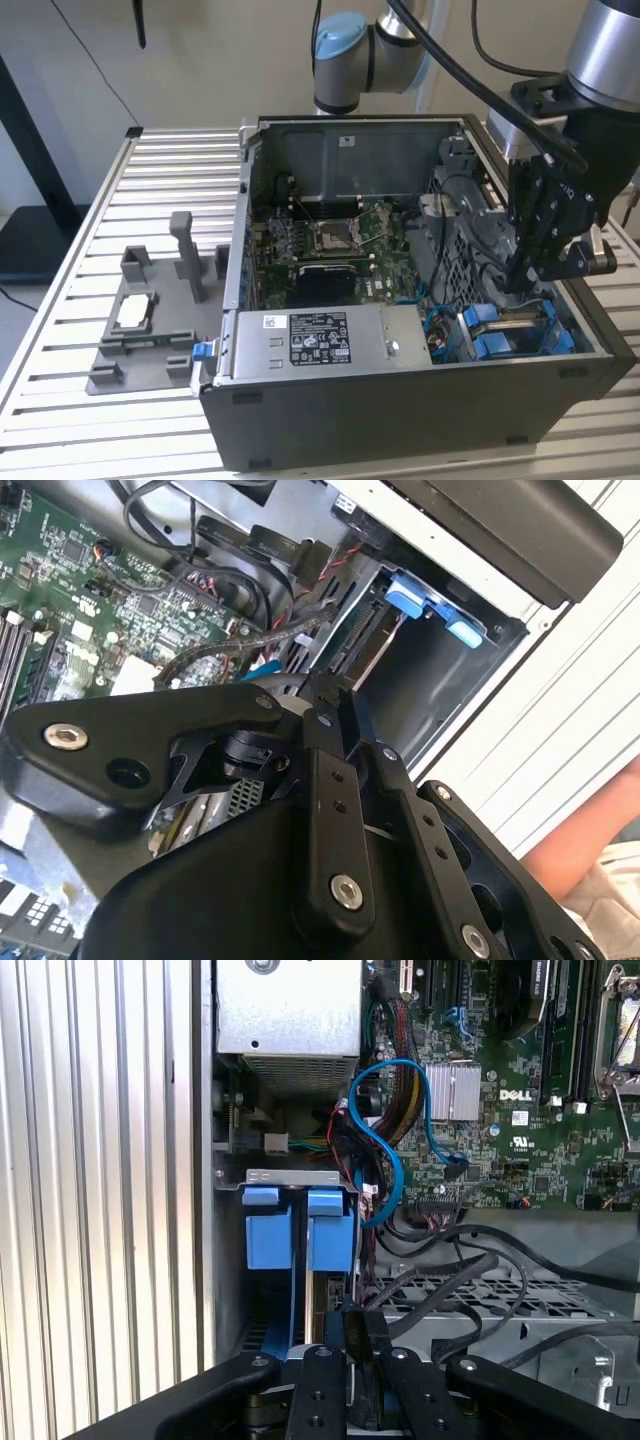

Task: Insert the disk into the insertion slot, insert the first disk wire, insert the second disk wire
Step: 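Insert the first disk wire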

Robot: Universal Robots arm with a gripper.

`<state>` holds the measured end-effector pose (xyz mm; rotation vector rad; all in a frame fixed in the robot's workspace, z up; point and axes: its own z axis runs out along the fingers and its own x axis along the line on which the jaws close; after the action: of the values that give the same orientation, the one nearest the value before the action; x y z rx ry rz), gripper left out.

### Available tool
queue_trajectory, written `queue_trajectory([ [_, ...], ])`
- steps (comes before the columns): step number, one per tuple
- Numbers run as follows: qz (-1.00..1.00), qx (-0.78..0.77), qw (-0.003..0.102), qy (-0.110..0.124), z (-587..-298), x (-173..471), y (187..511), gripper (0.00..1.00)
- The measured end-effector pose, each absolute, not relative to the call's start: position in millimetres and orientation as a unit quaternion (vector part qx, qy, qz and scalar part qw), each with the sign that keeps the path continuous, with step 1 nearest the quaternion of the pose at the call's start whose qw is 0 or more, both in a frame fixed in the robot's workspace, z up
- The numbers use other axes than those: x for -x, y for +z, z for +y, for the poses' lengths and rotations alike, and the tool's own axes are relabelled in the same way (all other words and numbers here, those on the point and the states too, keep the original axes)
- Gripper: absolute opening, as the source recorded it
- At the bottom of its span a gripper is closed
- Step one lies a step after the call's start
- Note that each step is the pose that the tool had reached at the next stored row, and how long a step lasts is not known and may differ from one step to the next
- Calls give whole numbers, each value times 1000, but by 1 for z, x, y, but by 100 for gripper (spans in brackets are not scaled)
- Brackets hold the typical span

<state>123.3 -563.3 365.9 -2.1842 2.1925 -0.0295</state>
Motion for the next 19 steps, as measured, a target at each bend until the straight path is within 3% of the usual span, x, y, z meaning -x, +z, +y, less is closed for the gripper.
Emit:
queue_trajectory([
  [10, 708, 706, 26, -12, -569, -123, 361, 19],
  [19, 707, 705, 43, -29, -574, -125, 357, 19],
])
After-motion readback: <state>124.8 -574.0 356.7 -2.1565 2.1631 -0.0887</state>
